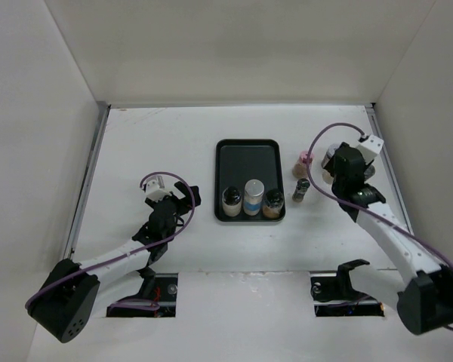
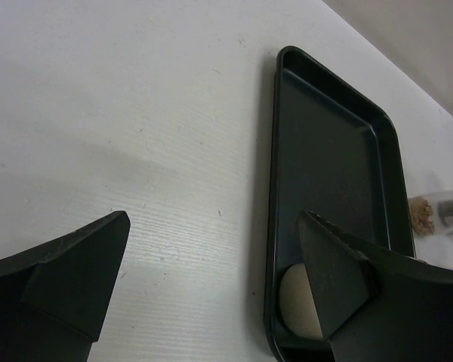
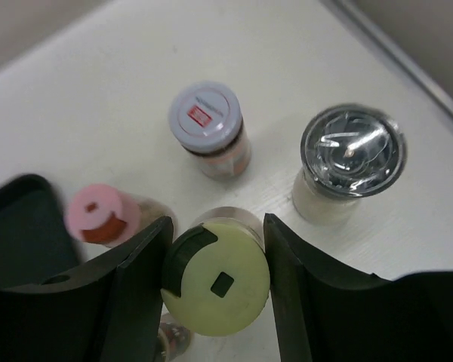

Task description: Organize the condiment bottles

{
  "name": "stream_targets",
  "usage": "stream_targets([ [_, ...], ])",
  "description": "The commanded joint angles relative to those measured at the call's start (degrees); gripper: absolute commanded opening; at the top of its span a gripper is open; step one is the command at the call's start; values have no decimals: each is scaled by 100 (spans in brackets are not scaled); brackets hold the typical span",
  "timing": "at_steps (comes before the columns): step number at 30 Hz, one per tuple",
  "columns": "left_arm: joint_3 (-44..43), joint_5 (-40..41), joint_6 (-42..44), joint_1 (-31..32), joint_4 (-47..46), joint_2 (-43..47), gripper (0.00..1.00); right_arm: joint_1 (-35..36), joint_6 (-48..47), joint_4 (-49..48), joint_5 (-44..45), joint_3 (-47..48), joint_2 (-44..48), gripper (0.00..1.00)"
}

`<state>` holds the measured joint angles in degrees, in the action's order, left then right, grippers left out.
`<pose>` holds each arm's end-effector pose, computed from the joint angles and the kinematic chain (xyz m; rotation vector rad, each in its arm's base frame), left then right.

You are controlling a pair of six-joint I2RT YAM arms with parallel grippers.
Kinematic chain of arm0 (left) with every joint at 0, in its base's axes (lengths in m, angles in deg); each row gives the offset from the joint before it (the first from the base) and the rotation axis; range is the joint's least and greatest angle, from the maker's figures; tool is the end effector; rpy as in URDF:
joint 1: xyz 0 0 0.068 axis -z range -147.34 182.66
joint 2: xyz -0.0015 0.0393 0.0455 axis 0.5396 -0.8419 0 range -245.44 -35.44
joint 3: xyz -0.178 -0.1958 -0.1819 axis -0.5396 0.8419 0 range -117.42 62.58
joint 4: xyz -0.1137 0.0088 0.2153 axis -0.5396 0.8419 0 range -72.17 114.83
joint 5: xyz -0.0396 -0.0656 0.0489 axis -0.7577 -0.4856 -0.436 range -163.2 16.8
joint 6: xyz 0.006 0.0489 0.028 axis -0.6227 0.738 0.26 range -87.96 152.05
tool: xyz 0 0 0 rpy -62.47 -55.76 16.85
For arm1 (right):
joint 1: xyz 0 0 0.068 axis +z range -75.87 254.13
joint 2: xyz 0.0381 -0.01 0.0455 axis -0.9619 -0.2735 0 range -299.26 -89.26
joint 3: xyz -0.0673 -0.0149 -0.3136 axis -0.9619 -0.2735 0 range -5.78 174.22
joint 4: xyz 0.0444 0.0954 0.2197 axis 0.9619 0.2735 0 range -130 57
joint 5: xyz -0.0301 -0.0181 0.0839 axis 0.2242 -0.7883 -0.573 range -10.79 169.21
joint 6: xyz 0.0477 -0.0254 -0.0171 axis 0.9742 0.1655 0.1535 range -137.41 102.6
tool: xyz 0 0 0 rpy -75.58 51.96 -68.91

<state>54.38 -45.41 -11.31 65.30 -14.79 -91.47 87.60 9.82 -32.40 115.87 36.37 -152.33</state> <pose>0.1329 -0.0633 0.2179 -0.5072 1.7614 -0.4965 0.2033 0.0243 0.3181 0.6093 1.8726 -0.2006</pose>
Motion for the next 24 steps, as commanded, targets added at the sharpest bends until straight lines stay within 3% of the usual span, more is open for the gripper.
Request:
stream_targets([
  [1,56,25,-59,-61,-271,-4,95,352,-164,171,763,573,733,48],
  [6,56,24,-59,-61,-271,40,95,1125,-516,32,334,1575,350,48],
  [12,82,16,-59,-96,-245,127,95,1908,-876,-776,-958,3182,-1889,48],
  [18,126,-28,-59,-228,-218,189,95,2365,-1158,-742,-1433,5081,-4122,49],
  [24,126,-37,-59,-210,-253,128,95,2445,-1149,-741,-1689,5857,-5355,51],
])
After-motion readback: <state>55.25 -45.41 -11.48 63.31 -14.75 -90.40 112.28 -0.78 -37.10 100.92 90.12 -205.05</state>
